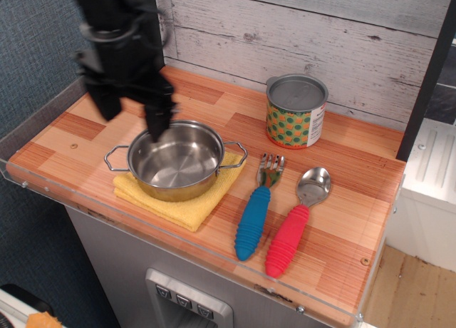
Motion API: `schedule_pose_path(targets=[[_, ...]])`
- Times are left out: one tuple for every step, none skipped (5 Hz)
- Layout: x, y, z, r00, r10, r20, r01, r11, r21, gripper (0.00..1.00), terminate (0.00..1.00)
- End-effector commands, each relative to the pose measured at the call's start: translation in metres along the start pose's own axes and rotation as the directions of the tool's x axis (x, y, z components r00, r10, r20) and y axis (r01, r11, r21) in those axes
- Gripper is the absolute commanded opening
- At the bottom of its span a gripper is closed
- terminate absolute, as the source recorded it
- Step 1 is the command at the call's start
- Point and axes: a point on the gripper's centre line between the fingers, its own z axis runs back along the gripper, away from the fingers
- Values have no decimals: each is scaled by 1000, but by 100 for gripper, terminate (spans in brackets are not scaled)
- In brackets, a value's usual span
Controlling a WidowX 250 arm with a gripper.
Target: Move the red utensil to the left of silver pot.
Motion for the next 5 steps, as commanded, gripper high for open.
schedule_pose_path(targets=[[18,-57,18,998,-35,60,39,997,-61,100,0],[23,-81,13,998,-18,55,26,990,-139,100,0],[29,-102,9,999,-14,48,21,988,-153,100,0],[34,-124,6,999,23,40,-15,982,-188,100,0],[37,-142,-3,1000,16,-16,-18,988,-154,100,0]])
